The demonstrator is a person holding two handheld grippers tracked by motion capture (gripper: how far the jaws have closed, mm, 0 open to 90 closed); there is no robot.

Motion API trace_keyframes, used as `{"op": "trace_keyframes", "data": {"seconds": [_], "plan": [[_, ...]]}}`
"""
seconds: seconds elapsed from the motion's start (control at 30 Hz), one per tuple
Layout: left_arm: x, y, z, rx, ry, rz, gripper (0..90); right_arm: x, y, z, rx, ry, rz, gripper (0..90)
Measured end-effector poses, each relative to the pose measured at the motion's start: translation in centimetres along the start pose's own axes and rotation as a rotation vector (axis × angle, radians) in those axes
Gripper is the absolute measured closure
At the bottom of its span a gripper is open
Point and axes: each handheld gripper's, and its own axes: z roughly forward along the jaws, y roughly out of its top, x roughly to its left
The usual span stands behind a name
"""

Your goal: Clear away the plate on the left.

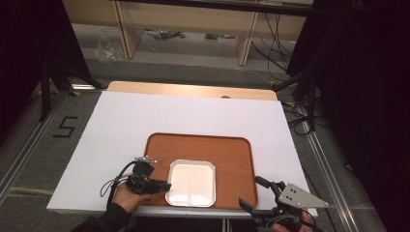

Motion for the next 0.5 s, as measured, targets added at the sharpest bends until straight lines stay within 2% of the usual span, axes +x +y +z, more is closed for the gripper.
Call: {"op": "trace_keyframes", "data": {"seconds": [0.03, 0.07, 0.1, 0.17, 0.2, 0.23, 0.33, 0.37, 0.5], "plan": [[-0.14, 0.01, 0.06, 0.004, -0.002, -0.004, 73.3, 0.02, 0.01, -0.01, 0.002, -0.001, 0.003, 16.4], [-0.19, 0.02, 0.14, 0.001, -0.004, -0.005, 73.3, -0.13, 0.01, 0.06, -0.01, -0.004, -0.018, 16.4], [-0.21, 0.03, 0.14, 0.004, -0.005, -0.001, 73.3, 0.05, -0.01, 0.0, 0.0, -0.003, 0.007, 16.4], [-0.28, 0.05, 0.23, 0.0, -0.009, -0.003, 73.2, 0.05, -0.01, 0.01, -0.001, -0.002, 0.006, 16.4], [-0.39, 0.09, 0.34, 0.009, -0.016, -0.002, 73.3, -0.11, 0.01, 0.1, -0.01, -0.002, -0.017, 16.4], [-0.39, 0.09, 0.34, 0.009, -0.016, -0.002, 73.6, -0.11, 0.01, 0.1, -0.01, -0.002, -0.017, 16.4], [-0.78, 0.11, 0.6, 0.005, -0.012, 0.009, 73.5, -0.11, 0.01, 0.05, -0.009, -0.005, -0.015, 16.4], [-0.85, 0.19, 0.65, 0.012, -0.012, 0.024, 73.5, 0.03, -0.02, 0.05, -0.004, -0.002, 0.003, 16.4], [-0.91, 0.2, 0.7, 0.01, -0.011, 0.018, 73.5, 0.03, -0.02, 0.05, -0.005, -0.001, 0.004, 16.4]]}}
